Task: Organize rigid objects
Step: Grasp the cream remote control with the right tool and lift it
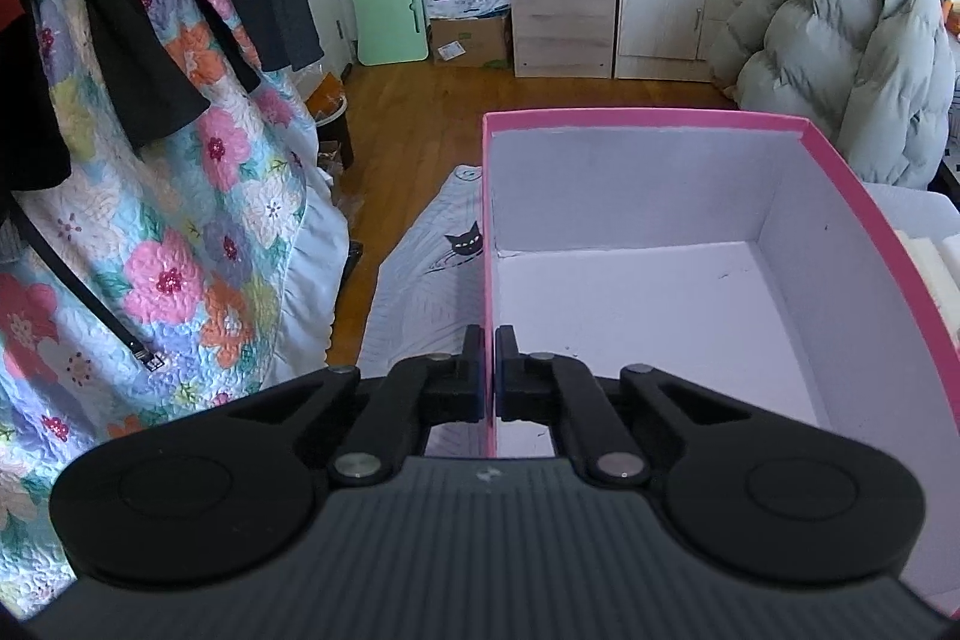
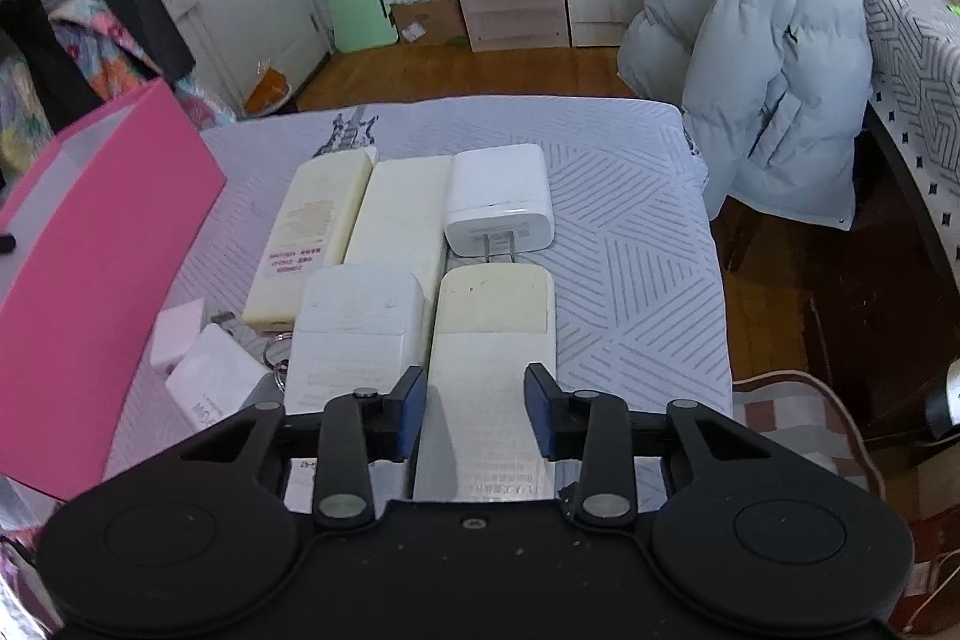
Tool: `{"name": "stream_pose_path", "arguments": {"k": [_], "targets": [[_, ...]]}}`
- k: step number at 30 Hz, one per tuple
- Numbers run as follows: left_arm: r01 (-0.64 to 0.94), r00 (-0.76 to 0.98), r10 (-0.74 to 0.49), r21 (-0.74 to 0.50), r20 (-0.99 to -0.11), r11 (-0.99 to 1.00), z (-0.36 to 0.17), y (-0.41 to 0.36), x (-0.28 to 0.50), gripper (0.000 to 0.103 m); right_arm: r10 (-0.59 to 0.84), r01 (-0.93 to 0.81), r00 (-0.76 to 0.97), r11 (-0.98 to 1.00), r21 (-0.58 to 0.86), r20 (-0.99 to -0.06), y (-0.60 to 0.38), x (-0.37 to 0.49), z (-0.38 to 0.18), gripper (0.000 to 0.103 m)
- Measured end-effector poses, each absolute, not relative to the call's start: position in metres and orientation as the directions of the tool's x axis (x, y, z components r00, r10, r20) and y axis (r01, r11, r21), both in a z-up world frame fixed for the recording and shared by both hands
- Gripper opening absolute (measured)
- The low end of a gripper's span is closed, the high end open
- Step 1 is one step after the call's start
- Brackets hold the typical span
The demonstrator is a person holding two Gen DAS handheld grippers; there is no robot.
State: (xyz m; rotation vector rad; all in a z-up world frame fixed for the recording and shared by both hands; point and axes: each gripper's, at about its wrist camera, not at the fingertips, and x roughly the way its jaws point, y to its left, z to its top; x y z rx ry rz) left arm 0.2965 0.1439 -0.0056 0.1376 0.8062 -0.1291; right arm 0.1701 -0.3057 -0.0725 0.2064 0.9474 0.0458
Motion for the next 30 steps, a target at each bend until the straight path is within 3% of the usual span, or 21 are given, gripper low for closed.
{"name": "stream_pose_path", "arguments": {"k": [2,4,8,14,15,19,24,30], "targets": [[0.167,0.69,-0.06,0.078,-0.722,0.983,-0.006,0.143,0.295,0.002,0.101,0.045,0.568,0.987,0.153,-0.817,-0.301,0.174,-0.072,0.05],[0.165,0.693,-0.058,0.08,-0.718,0.983,-0.007,0.144,0.294,0.002,0.021,0.051,0.544,0.997,0.058,-0.839,-0.293,0.177,-0.075,0.067],[0.162,0.692,-0.062,0.071,-0.719,0.984,-0.007,0.145,0.293,0.002,-0.022,0.071,0.526,0.997,0.019,-0.85,-0.286,0.181,-0.087,0.066],[0.163,0.691,-0.063,0.071,-0.72,0.984,-0.008,0.146,0.293,0.002,0.016,0.116,0.55,0.989,0.095,-0.835,-0.307,0.196,-0.091,0.068],[0.161,0.692,-0.072,0.057,-0.719,0.985,-0.008,0.148,0.292,0.002,0.011,0.114,0.556,0.989,0.09,-0.831,-0.306,0.196,-0.091,0.062],[0.153,0.693,-0.098,0.013,-0.715,0.988,-0.008,0.155,0.293,0.002,0.027,0.088,0.605,0.991,0.1,-0.796,-0.299,0.191,-0.087,0.059],[0.162,0.706,-0.045,0.099,-0.707,0.982,-0.009,0.142,0.29,0.002,-0.012,0.096,0.683,0.993,0.074,-0.73,-0.292,0.173,-0.066,0.059],[0.153,0.707,-0.06,0.07,-0.705,0.986,-0.009,0.147,0.29,0.002,-0.035,0.101,0.756,0.993,0.064,-0.653,-0.28,0.149,-0.034,0.058]]}}
